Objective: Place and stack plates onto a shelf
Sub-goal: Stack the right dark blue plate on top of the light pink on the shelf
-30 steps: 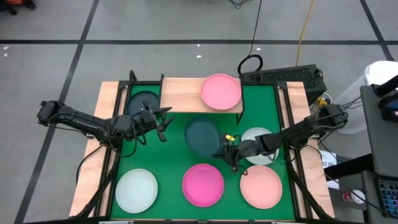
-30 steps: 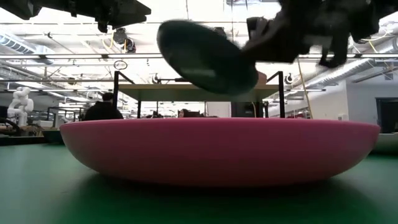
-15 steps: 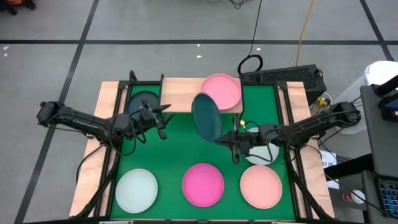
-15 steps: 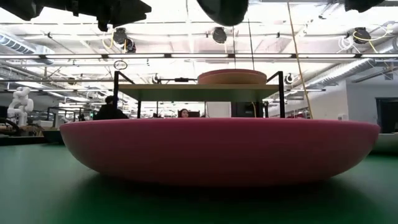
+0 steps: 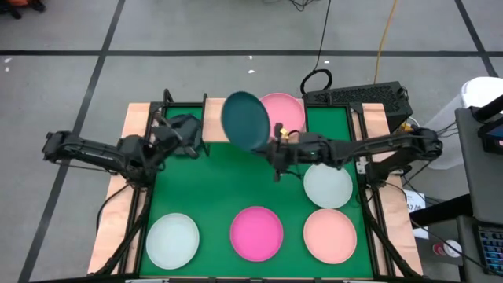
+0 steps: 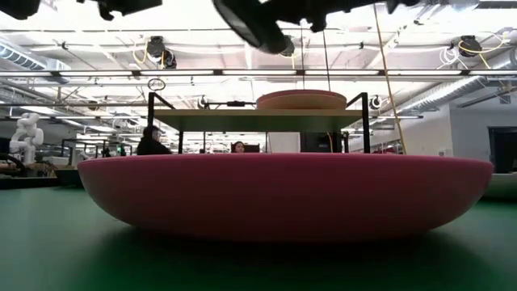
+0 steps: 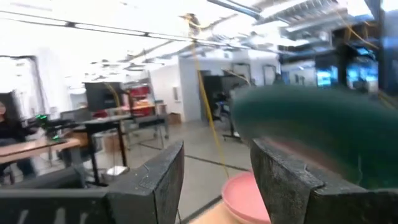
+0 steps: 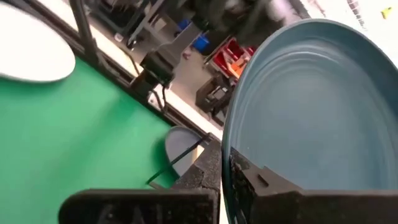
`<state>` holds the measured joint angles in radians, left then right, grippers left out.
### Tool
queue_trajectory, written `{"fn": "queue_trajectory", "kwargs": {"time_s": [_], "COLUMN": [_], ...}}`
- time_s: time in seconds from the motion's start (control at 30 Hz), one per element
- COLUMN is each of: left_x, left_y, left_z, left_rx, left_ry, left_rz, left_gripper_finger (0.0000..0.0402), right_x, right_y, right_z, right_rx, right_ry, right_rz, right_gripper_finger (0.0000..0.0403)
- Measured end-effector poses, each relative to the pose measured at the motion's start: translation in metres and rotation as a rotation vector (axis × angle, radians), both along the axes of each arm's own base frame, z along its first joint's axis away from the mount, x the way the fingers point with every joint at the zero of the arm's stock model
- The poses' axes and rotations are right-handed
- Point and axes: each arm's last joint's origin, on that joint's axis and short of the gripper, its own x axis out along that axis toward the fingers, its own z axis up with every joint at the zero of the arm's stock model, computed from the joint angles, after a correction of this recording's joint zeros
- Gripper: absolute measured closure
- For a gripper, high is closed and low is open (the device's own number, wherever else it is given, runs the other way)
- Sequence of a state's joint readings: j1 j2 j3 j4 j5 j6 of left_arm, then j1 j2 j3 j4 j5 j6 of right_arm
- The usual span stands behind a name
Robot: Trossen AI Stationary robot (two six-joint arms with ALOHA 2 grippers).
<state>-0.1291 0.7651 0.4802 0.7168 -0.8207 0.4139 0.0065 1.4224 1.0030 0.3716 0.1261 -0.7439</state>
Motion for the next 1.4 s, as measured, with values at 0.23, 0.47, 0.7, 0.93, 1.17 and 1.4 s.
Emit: {"fn": "queue_trajectory", "kwargs": {"time_s": [0.23, 0.47, 0.7, 0.93, 1.17, 1.4], "left_x": [-0.015, -0.014, -0.012, -0.010, -0.010, -0.010], "left_y": [0.002, 0.002, 0.001, 0.001, 0.001, 0.001], "left_z": [0.009, 0.007, 0.002, -0.001, -0.001, -0.001], "left_rx": [0.009, 0.010, -0.020, -0.044, -0.046, -0.046], "left_ry": [-0.045, -0.026, 0.002, 0.015, 0.009, 0.009], "left_rz": [0.010, 0.007, -0.009, -0.020, -0.023, -0.024], "left_gripper_finger": [0.0211, 0.0211, 0.0211, 0.0211, 0.0211, 0.0211], "right_x": [0.039, 0.076, 0.081, 0.079, 0.077, 0.077], "right_y": [-0.021, -0.043, -0.060, -0.074, -0.083, -0.083], "right_z": [-0.013, -0.033, -0.051, -0.050, -0.050, -0.050], "right_rx": [-0.046, -0.041, -0.008, 0.028, 0.060, 0.082], "right_ry": [0.044, 0.124, 0.199, 0.179, 0.167, 0.164], "right_rz": [-0.020, -0.050, -0.095, -0.139, -0.165, -0.153], "right_gripper_finger": [0.0403, 0.0403, 0.0403, 0.0403, 0.0403, 0.0403]}}
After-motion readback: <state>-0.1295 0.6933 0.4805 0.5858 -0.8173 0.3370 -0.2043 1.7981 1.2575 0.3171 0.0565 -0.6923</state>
